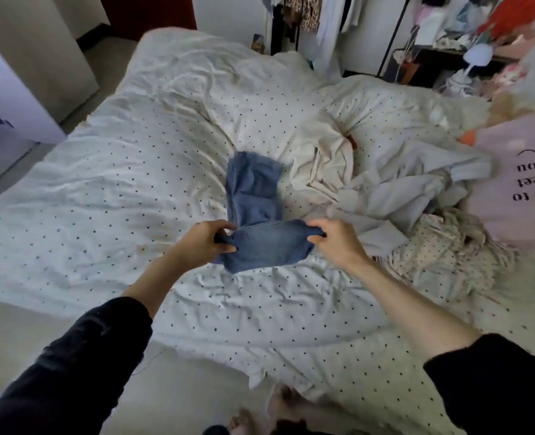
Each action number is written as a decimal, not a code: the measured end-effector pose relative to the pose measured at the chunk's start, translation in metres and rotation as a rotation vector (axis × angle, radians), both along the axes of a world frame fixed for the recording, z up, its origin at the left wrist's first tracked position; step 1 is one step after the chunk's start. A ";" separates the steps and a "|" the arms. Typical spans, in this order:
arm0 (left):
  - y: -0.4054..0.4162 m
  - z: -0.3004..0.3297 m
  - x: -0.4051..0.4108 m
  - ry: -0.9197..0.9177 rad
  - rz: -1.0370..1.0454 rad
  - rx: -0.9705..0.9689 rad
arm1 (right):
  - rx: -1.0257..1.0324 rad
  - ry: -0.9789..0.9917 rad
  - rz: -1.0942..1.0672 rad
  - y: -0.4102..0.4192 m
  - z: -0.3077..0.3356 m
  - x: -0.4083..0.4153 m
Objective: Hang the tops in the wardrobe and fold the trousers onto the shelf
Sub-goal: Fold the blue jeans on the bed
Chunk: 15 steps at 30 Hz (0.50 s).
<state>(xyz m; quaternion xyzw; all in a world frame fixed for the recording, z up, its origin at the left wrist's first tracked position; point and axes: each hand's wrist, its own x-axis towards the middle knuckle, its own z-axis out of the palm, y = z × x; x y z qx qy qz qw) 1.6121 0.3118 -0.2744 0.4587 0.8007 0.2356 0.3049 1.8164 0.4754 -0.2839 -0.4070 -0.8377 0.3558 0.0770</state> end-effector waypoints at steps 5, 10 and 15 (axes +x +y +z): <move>-0.053 -0.058 0.039 -0.020 -0.153 -0.212 | -0.104 -0.143 0.031 -0.062 -0.050 0.045; -0.076 -0.092 0.062 -0.003 -0.278 -0.330 | -0.207 -0.326 0.145 -0.095 -0.081 0.070; -0.072 -0.108 0.059 -0.086 -0.330 -0.406 | -0.304 -0.447 0.242 -0.087 -0.089 0.066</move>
